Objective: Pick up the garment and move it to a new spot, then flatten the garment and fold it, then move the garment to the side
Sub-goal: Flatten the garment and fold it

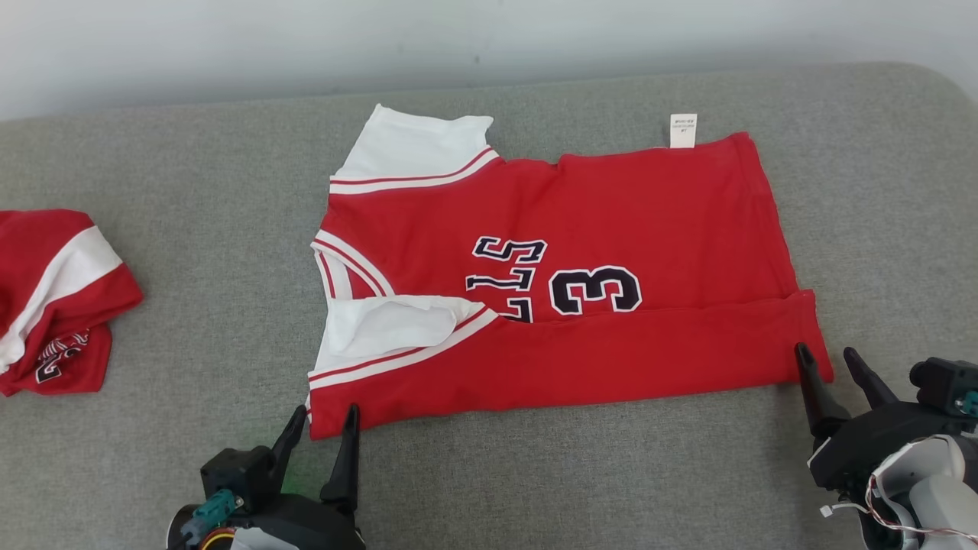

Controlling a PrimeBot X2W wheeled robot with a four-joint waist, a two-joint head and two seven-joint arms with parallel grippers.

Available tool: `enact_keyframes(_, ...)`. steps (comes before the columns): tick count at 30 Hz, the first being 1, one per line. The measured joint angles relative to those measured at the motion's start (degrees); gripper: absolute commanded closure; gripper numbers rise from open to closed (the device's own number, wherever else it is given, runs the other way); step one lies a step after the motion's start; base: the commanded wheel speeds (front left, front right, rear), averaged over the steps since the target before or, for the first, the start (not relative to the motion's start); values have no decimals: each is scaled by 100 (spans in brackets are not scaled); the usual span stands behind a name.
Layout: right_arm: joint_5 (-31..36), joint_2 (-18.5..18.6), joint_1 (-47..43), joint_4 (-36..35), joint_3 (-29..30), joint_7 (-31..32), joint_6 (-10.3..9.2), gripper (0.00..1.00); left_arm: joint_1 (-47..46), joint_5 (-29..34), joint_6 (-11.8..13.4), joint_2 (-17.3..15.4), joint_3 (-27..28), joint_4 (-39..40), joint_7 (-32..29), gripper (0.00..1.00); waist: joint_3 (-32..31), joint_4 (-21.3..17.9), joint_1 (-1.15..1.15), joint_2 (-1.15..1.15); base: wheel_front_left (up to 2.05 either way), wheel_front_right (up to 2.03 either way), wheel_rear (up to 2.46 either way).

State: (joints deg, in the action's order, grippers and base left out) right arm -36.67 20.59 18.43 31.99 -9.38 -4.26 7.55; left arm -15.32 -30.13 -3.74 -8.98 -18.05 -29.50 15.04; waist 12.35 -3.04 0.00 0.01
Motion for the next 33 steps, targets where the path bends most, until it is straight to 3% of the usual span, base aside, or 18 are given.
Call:
enact_keyframes(7, 101, -68, 332, 642, -270, -212, 0, 0, -70, 181, 21, 48, -11, -200, 2, 0, 122, 36, 0, 0, 0, 0, 0)
enact_keyframes(8, 97, -90, 377, 727, -322, -233, 0, 4, -85, 185, 20, 54, -11, -254, 3, 0, 128, 40, 0, 0, 0, 0, 0)
enact_keyframes(9, 86, -124, 410, 800, -369, -241, 0, 50, -99, 192, 15, 58, -11, -286, 8, 0, 129, 41, 0, 0, 0, 0, 0)
enact_keyframes(10, 54, -158, 431, 861, -410, -276, 0, 82, -115, 198, 13, 66, -10, -325, 8, 0, 128, 43, 0, 0, 0, 0, 0)
enact_keyframes(11, 38, -178, 465, 942, -445, -314, 0, 100, -124, 196, -16, 80, 3, -361, 9, 55, 124, 46, 0, 0, 0, 0, 0)
enact_keyframes(12, 30, -179, 504, 992, -477, -360, 0, 100, -131, 190, -30, 92, 16, -401, 9, 100, 114, 49, 0, 0, 0, 0, 0)
enact_keyframes(22, -402, -169, 429, 1036, -704, -814, 0, 100, -15, 192, -129, 194, 301, -260, 1, 100, -197, 78, 0, 0, 0, 0, 0)
enact_keyframes(33, -619, 42, -822, 267, -549, -909, 0, 100, 1180, 299, -41, 349, 446, 460, 1, 100, -592, 168, -1, 0, 0, 0, 0)
